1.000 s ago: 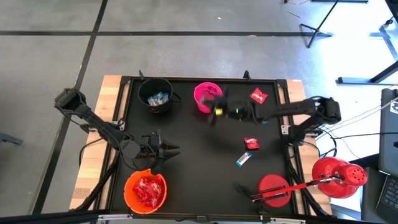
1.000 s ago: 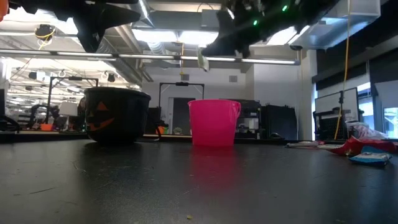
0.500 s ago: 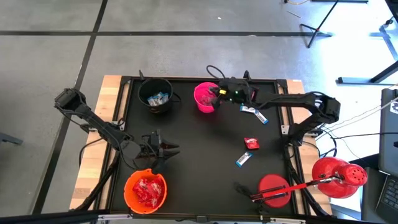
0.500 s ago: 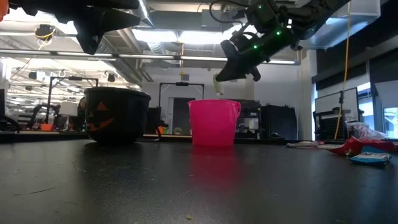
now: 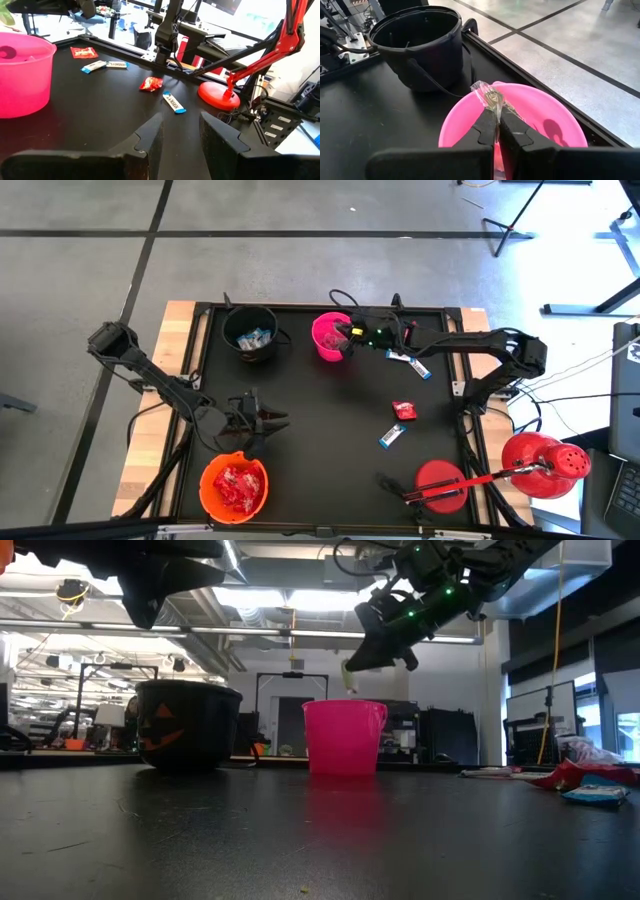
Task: Organize candy in baskets
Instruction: Put the green gummy into the pink bucket, then put the red candy into the orange bucket
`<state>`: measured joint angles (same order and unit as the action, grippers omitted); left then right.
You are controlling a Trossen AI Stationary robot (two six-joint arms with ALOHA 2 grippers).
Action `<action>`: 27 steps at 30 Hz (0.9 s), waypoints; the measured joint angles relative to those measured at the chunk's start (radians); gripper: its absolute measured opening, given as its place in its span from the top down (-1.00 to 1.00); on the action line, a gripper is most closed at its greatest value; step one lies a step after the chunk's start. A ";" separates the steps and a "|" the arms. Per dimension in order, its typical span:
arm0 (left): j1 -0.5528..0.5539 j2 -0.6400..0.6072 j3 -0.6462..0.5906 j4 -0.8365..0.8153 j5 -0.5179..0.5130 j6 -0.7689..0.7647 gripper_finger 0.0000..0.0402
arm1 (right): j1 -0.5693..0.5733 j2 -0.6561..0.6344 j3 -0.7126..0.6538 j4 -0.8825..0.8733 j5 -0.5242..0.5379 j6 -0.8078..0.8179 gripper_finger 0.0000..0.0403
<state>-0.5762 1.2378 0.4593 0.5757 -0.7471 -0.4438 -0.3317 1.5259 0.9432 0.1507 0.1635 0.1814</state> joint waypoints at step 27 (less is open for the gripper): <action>0.000 0.000 0.000 -0.038 -0.003 -0.028 0.43 | 0.126 -0.002 0.000 -0.227 -0.044 -0.049 0.35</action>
<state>-0.5764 1.2381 0.4595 0.5380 -0.7502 -0.4713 -0.2061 1.5242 0.9432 -0.0762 0.1195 0.1329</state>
